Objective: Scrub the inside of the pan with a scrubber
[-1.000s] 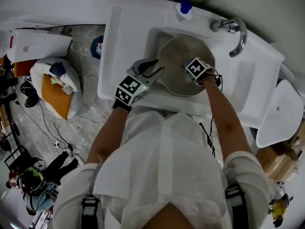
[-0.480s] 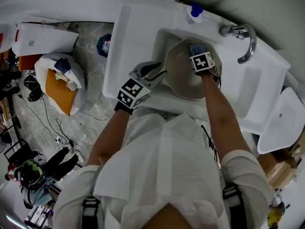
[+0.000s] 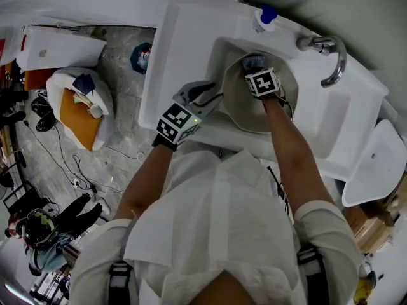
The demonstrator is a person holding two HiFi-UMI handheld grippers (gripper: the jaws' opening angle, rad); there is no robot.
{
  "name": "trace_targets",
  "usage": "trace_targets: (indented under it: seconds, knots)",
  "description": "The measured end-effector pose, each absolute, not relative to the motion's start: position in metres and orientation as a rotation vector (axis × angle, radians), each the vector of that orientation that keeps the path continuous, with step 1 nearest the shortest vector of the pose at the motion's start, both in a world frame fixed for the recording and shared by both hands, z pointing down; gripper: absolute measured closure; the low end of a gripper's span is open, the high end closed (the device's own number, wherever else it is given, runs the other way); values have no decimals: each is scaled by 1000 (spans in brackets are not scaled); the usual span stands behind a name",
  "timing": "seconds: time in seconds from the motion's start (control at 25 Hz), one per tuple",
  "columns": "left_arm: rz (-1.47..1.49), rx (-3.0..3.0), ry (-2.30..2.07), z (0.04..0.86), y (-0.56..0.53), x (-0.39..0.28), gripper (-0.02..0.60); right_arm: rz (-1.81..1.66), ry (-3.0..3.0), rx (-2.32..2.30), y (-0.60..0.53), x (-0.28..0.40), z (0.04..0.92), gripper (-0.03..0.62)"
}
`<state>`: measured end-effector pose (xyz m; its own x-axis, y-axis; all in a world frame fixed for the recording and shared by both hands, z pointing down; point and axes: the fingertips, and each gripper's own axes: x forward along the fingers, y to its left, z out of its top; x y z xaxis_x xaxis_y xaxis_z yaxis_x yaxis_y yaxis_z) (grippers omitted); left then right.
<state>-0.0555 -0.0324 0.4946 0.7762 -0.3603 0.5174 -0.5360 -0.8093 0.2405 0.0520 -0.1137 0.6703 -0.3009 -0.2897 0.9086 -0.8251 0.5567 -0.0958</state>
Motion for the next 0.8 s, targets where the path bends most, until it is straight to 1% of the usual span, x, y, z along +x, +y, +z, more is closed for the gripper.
trace_targets:
  seconds: [0.4, 0.64, 0.8]
  knots:
    - [637, 2602, -672, 493, -32, -53, 431, 731, -2069, 678, -72, -7, 655, 563]
    - [632, 2601, -676, 492, -34, -53, 431, 814, -2163, 528, -37, -25, 644, 563]
    - [634, 2603, -676, 492, -36, -53, 431, 825, -2171, 538, -43, -26, 648, 563]
